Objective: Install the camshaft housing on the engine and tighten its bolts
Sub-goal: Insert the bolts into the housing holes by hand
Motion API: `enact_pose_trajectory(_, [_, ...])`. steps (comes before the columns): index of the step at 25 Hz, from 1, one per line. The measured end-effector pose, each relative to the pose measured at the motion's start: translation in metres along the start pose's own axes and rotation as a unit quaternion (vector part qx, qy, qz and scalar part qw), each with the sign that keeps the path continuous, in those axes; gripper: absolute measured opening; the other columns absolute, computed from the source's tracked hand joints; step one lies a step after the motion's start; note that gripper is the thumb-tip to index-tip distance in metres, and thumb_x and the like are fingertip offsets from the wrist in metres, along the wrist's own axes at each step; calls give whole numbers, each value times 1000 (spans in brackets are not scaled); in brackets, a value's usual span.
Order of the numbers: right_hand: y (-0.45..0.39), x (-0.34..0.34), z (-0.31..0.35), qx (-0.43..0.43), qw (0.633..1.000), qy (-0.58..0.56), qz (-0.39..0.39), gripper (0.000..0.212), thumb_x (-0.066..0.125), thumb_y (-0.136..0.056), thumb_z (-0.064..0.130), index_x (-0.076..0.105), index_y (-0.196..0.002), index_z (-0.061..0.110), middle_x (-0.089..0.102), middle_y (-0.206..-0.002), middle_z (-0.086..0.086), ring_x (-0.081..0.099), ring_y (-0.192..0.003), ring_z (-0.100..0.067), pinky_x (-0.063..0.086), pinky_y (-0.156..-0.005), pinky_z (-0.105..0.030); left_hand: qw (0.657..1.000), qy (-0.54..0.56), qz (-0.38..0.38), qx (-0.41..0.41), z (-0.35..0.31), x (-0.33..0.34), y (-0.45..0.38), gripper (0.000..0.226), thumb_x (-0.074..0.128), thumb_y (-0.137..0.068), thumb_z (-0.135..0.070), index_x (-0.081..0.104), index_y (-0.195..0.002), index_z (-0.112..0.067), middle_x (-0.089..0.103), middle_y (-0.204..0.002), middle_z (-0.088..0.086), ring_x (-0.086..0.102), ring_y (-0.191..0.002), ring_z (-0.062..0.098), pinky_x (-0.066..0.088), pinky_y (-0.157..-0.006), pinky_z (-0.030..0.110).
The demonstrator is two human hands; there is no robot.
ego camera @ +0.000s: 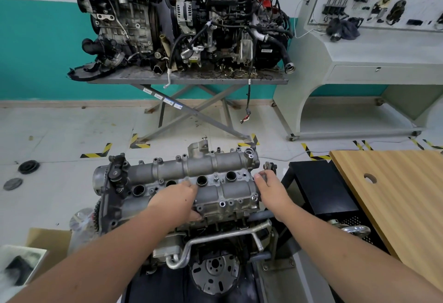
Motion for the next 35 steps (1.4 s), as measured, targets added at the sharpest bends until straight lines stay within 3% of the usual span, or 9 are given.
enact_pose_trajectory(4, [-9, -1, 12, -40, 997, 46, -52, 21, 37, -106, 39, 48, -102, 22, 56, -84, 8, 56, -80, -15, 37, -64, -32, 1000, 7, -19, -4, 4, -2, -4, 56, 73, -79, -59, 53, -113, -20, 49, -112, -2, 60, -100, 24, 54, -78, 42])
enact_pose_trajectory(8, [-22, -2, 15, -28, 996, 72, -43, 27, 35, -106, 41, 48, -96, 19, 58, -81, 3, 55, -75, -14, 35, -57, -29, 1000, 11, -23, -4, 5, -4, -10, 51, 73, -78, -60, 53, -107, -23, 44, -100, -5, 59, -94, 21, 50, -70, 38])
enact_pose_trajectory(18, [-19, 1, 1, 11, 999, -13, -46, 27, 46, -101, 46, 53, -97, 21, 61, -88, 1, 59, -83, -19, 47, -72, -36, 999, 43, -6, 20, 4, -5, -4, 40, 66, -79, -48, 55, -110, -26, 51, -103, -7, 55, -92, 16, 52, -78, 35])
enact_pose_trajectory(23, [-14, -4, 13, 15, 997, -43, -63, 27, 47, -101, 45, 54, -90, 21, 60, -84, 2, 57, -79, -16, 43, -67, -33, 999, 51, 2, 18, 12, -7, -1, 30, 65, -74, -48, 49, -93, -31, 49, -94, -9, 54, -86, 14, 53, -75, 35])
enact_pose_trajectory(27, [11, 5, 17, -15, 998, 5, -62, 27, 43, -105, 38, 53, -95, 15, 59, -84, 3, 57, -80, -19, 39, -61, -28, 999, 15, 16, 25, 12, 0, 8, 32, 65, -77, -46, 53, -100, -28, 50, -102, -6, 56, -88, 16, 53, -75, 35])
enact_pose_trajectory(31, [-3, -40, 36, -47, 989, 88, -107, 29, 46, -104, 36, 59, -105, 10, 62, -96, -4, 58, -84, -19, 40, -70, -29, 1000, 0, 13, 28, 6, -5, 11, 29, 66, -78, -40, 53, -98, -23, 50, -99, -3, 55, -84, 17, 55, -74, 37])
enact_pose_trajectory(35, [6, -14, 2, 75, 996, 41, 40, 69, 44, -97, 62, 48, -140, 8, 57, -136, -11, 54, -124, -31, 45, -101, -42, 1000, -8, 11, 19, 7, -2, 12, 39, 68, -78, -44, 55, -108, -22, 50, -106, -2, 59, -93, 21, 56, -78, 41])
Point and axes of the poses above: each hand's wrist, its own y-axis away from the middle knuckle, its own x-axis out of the palm, z = x × y, the point moved 8 cm from there along -y, towards the middle knuckle
